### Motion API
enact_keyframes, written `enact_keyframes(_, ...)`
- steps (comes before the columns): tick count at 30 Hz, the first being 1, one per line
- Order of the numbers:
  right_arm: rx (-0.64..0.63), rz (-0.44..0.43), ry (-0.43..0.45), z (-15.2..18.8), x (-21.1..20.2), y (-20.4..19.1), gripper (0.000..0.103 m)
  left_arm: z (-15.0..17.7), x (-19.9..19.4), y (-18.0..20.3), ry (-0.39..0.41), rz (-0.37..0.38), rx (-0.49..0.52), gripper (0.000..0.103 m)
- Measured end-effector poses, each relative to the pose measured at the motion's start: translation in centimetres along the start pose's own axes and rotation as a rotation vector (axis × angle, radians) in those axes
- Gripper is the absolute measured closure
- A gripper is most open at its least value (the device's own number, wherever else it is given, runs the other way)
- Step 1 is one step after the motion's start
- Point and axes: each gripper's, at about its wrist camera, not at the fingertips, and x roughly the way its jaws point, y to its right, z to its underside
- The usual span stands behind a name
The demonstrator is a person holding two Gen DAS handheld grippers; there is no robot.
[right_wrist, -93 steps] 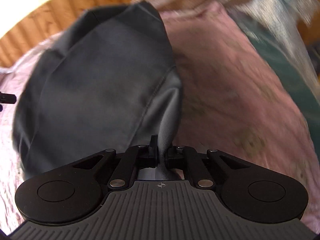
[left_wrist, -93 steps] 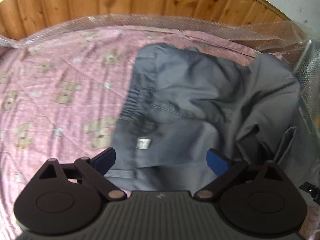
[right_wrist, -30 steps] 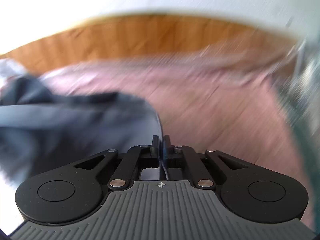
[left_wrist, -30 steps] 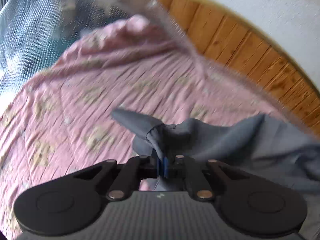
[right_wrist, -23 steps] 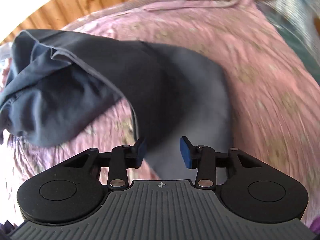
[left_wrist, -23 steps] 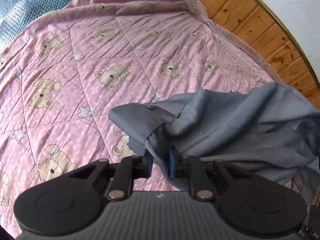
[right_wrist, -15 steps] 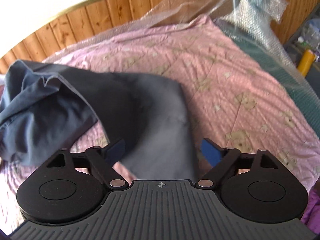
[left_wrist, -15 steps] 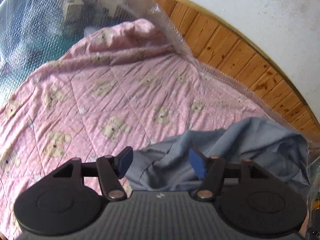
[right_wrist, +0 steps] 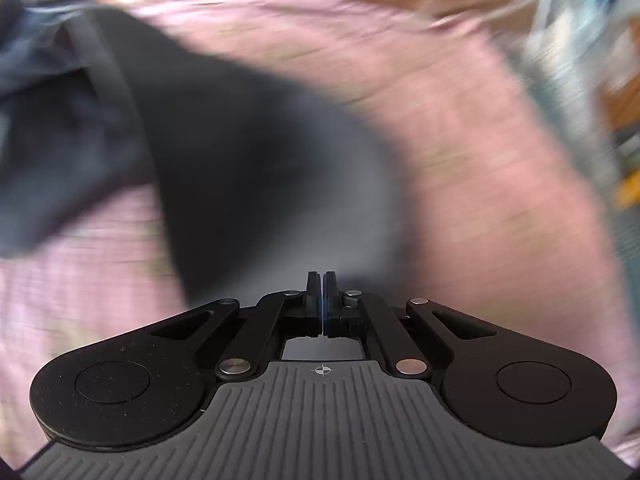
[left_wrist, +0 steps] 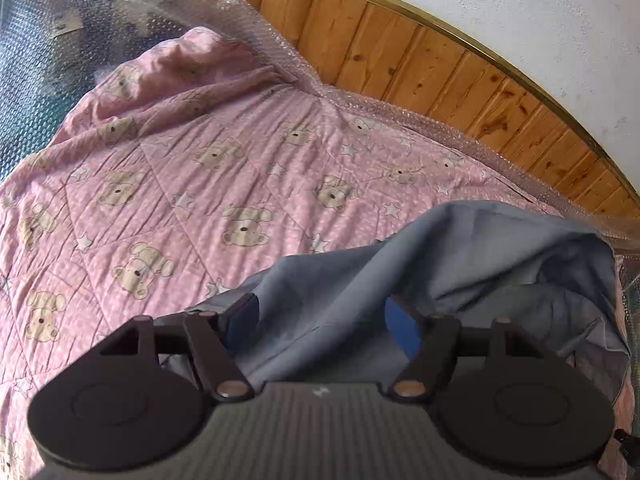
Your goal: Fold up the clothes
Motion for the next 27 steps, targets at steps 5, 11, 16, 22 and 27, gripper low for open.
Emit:
enact_keyframes(5,0.077,0.100,0.003,-0.2,-0.3,8.6,0.087,-4.0,4.0,4.7,-0.034,0.112,-0.031,0.010)
enact_keyframes(11,0.181,-0.284,-0.005,0.2,-0.9,5.7,0.001,-6.2,9.9,11.0,-0.142,0.239,0.009,0.000)
enact_keyframes(16,0.194,-0.339,-0.173,3.9,2.8,1.8,0.065,-3.5,13.8,14.7,-0.198,0.112,0.203,0.103)
enact_keyframes(22,0.191,-0.389,0.102,-3.5,-4.8,6.9,0.101,-8.5,0.6,11.2,0.214,0.129,0.017,0.103)
enact_keyframes(27,0.230,-0.251,0.295,-14.4,-8.4,13.0,0.101,-14.5,-6.3,12.8,0.380,0.186,0.100,0.103)
